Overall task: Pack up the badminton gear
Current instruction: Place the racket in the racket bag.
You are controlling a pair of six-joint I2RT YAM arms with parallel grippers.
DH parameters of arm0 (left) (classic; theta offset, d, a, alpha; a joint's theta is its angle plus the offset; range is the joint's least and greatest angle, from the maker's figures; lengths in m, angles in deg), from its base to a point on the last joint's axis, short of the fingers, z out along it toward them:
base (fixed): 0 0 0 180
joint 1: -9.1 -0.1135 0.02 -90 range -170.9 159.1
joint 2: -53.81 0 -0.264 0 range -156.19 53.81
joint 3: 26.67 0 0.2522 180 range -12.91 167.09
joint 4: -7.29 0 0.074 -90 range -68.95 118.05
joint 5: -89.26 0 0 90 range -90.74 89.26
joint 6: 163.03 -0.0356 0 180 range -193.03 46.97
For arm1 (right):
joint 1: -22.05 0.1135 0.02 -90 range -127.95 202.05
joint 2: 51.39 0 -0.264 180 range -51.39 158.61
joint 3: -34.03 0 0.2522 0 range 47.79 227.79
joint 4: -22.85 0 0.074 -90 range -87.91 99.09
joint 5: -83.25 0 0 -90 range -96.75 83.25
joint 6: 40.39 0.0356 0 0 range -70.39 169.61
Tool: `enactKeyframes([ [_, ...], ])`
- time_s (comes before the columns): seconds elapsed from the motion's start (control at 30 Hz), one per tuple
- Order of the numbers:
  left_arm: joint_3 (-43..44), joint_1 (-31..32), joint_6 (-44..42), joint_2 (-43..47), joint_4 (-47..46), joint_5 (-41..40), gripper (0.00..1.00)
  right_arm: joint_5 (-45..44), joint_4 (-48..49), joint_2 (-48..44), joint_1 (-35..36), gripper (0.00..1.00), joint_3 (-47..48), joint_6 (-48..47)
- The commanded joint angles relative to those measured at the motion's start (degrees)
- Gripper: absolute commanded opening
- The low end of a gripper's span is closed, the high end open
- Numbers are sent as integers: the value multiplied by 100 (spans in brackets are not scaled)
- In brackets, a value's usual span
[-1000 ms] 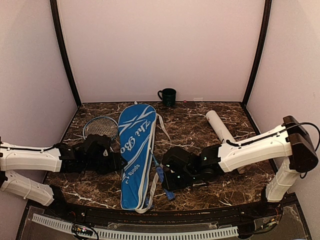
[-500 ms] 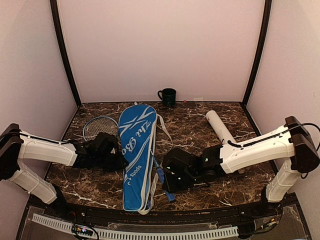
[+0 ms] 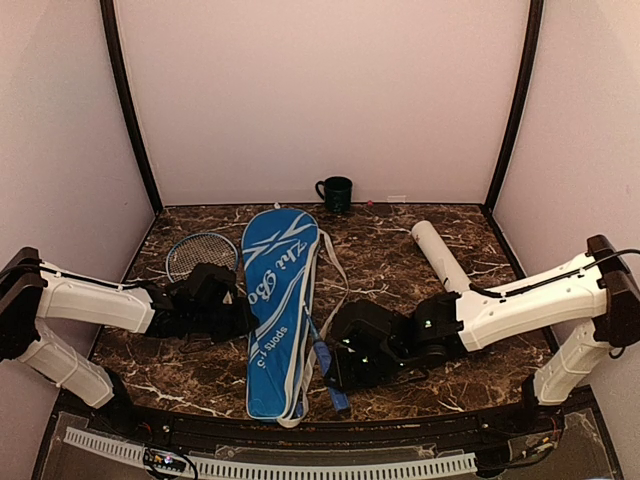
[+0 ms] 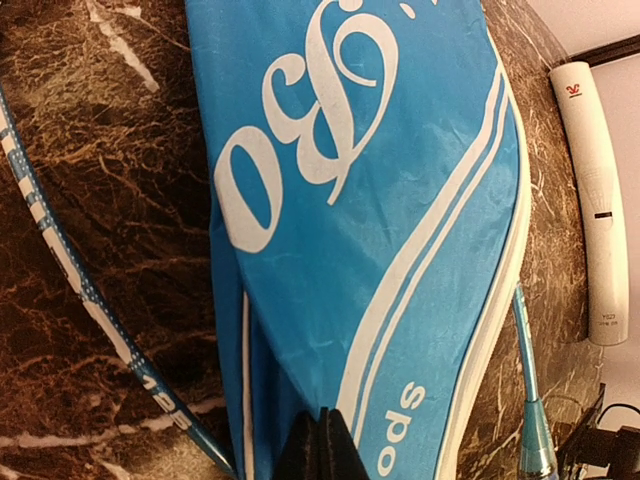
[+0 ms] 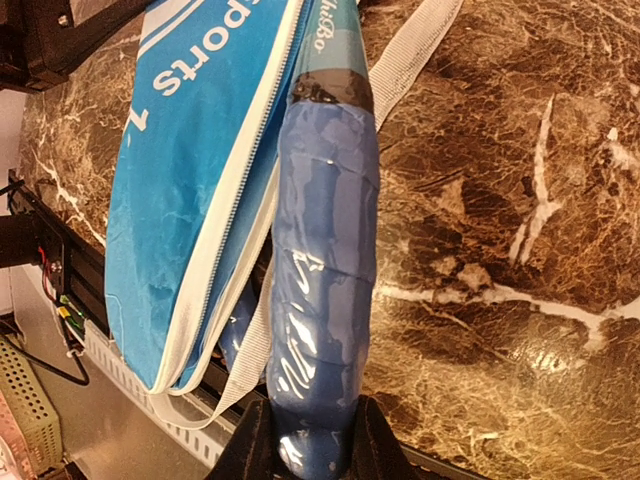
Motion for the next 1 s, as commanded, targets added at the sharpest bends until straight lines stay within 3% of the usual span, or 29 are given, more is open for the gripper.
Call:
enactKeyframes([
  [0.0,-61,-15,91,39,-306,-230,0,241,322,-386,93,0,-209,210],
  [0.2,-75,-13,66,-100,-565,9,0,6,625,-522,80,0,-501,385],
  [0.57,-152,467,186,84,-642,100,0,-574,804,461,-217,0,477,-68],
  [0.97,-294,730,380,-22,-822,84,0,-712,1158,964,-446,0,678,-249],
])
